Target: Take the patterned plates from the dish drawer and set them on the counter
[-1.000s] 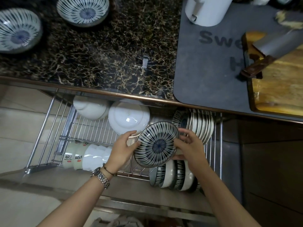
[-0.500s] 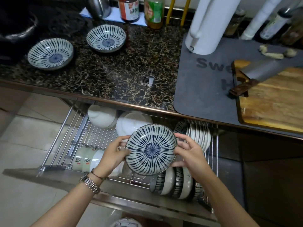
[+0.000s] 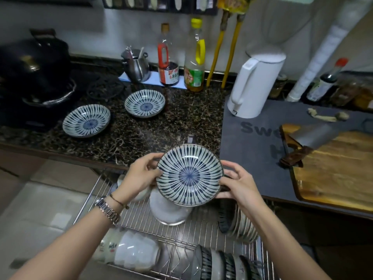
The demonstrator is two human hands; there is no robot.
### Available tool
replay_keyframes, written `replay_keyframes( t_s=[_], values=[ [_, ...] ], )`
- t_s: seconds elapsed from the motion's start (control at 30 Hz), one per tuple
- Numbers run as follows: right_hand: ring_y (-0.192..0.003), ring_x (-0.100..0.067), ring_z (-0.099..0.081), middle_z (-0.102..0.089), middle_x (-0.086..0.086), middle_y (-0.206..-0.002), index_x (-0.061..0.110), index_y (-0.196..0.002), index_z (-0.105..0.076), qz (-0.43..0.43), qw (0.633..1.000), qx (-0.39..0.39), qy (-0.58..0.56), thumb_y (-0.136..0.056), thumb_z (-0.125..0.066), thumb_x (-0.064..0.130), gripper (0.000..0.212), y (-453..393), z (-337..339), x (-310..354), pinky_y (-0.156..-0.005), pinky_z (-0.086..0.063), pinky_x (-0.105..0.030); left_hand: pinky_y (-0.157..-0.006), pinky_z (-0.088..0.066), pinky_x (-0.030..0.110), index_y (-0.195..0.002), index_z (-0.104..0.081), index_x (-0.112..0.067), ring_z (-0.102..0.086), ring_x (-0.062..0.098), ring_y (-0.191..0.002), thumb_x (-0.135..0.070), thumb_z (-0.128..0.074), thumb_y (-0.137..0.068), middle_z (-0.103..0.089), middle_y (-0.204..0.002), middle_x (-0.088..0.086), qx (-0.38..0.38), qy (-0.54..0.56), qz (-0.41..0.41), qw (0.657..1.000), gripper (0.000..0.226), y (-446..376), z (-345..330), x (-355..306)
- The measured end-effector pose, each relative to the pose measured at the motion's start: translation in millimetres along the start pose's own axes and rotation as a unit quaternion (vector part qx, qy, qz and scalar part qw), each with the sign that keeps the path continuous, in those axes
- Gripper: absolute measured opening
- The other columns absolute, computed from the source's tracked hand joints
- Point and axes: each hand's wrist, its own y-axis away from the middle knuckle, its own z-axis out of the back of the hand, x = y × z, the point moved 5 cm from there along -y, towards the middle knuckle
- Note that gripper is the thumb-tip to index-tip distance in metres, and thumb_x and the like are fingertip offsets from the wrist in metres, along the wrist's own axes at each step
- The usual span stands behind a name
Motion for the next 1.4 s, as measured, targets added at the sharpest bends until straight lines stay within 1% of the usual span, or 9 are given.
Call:
replay_keyframes(
  t_s=[0.07, 0.17, 0.23, 0.4, 0.63, 0.9, 1.1, 1.3, 1.4],
  values=[
    [-0.081, -0.023, -0.074, -0.073, -0.004, -0.101, 0.019, -0.111, -0.061, 0.004, 1.0, -0.016, 0.002, -0.077, -0.064, -0.008, 0.043, -20.2, -6.2, 10.9, -0.053, -0.061, -0.038, -0.075, -0.054, 0.018, -0.118, -0.061, -0.019, -0.063, 0.023, -0.096, 0.006, -0.063, -0.076, -0.069, -0.104, 0.014, -0.004, -0.026, -0.023, 0.999, 0.05, -25.8, 5.6, -10.4],
    [-0.078, -0.02, -0.074, -0.07, -0.008, -0.105, 0.015, -0.115, -0.058, 0.006, 0.999, -0.04, 0.008, -0.077, -0.064, -0.009, 0.046, -50.7, -15.1, 22.1, -0.051, -0.06, -0.035, -0.091, -0.052, 0.039, -0.12, -0.06, -0.015, -0.061, 0.032, -0.102, 0.008, -0.063, -0.075, -0.067, -0.107, 0.019, 0.008, -0.032, -0.027, 0.999, 0.05, -66.1, 10.4, -15.8],
    [-0.076, -0.017, -0.074, -0.068, -0.009, -0.107, 0.014, -0.117, -0.057, 0.0, 0.998, -0.056, 0.012, -0.077, -0.063, -0.01, 0.047, -69.8, -20.9, 25.5, -0.049, -0.059, -0.033, -0.093, -0.051, 0.047, -0.12, -0.06, -0.013, -0.061, 0.033, -0.103, 0.009, -0.063, -0.074, -0.067, -0.108, 0.02, 0.014, -0.03, -0.021, 0.999, 0.051, -91.4, 13.8, -13.8],
    [-0.071, -0.015, -0.074, -0.067, -0.006, -0.105, 0.021, -0.107, -0.059, -0.021, 0.997, -0.07, 0.016, -0.078, -0.06, -0.014, 0.046, -110.7, -39.3, 24.9, -0.046, -0.057, -0.029, -0.087, -0.054, 0.049, -0.12, -0.06, -0.015, -0.065, 0.03, -0.098, 0.009, -0.064, -0.074, -0.069, -0.102, 0.015, 0.024, -0.011, -0.001, 1.0, 0.052, -141.0, 25.2, 7.3],
    [-0.07, -0.013, -0.073, -0.066, -0.008, -0.11, 0.012, -0.125, -0.053, -0.05, 0.994, -0.091, 0.027, -0.079, -0.06, -0.013, 0.053, -142.0, -56.0, 15.4, -0.047, -0.058, -0.031, -0.08, -0.058, 0.043, -0.118, -0.06, -0.022, -0.067, 0.021, -0.09, 0.003, -0.066, -0.074, -0.071, -0.093, 0.004, 0.042, -0.022, 0.001, 0.999, 0.051, -180.8, 34.8, 31.3],
    [-0.077, -0.015, -0.068, -0.063, -0.01, -0.115, 0.011, -0.127, -0.051, -0.063, 0.993, -0.099, 0.032, -0.081, -0.058, -0.014, 0.053, -151.5, -64.4, 16.4, -0.042, -0.056, -0.028, -0.059, -0.06, 0.027, -0.117, -0.06, -0.023, -0.067, 0.011, -0.077, 0.007, -0.065, -0.075, -0.069, -0.085, -0.001, 0.049, 0.013, 0.02, 0.998, 0.052, -192.9, 34.1, 42.5],
    [-0.077, -0.015, -0.069, -0.064, -0.01, -0.117, 0.012, -0.127, -0.051, -0.069, 0.992, -0.104, 0.035, -0.08, -0.057, -0.015, 0.055, -153.2, -62.8, 11.7, -0.043, -0.056, -0.027, -0.07, -0.06, 0.039, -0.121, -0.057, -0.019, -0.068, 0.021, -0.086, 0.007, -0.064, -0.076, -0.07, -0.095, 0.007, 0.061, 0.028, 0.027, 0.997, 0.053, -195.7, 32.9, 43.9],
    [-0.07, -0.011, -0.072, -0.067, -0.004, -0.109, 0.014, -0.131, -0.049, -0.074, 0.992, -0.098, 0.025, -0.082, -0.056, -0.015, 0.058, -152.5, -61.4, 5.2, -0.049, -0.058, -0.031, -0.064, -0.061, 0.028, -0.126, -0.055, -0.018, -0.067, 0.019, -0.089, 0.005, -0.063, -0.08, -0.069, -0.1, 0.007, 0.069, 0.04, 0.029, 0.996, 0.052, -192.6, 32.2, 43.0],
    [-0.075, -0.013, -0.071, -0.069, -0.005, -0.101, 0.014, -0.132, -0.047, -0.078, 0.993, -0.086, 0.017, -0.083, -0.057, -0.012, 0.056, -150.3, -60.9, 5.1, -0.052, -0.06, -0.033, -0.068, -0.061, 0.031, -0.129, -0.052, -0.017, -0.065, 0.017, -0.089, 0.002, -0.064, -0.081, -0.066, -0.098, 0.003, 0.07, 0.034, 0.017, 0.997, 0.052, -191.6, 32.7, 41.7]
  ],
)
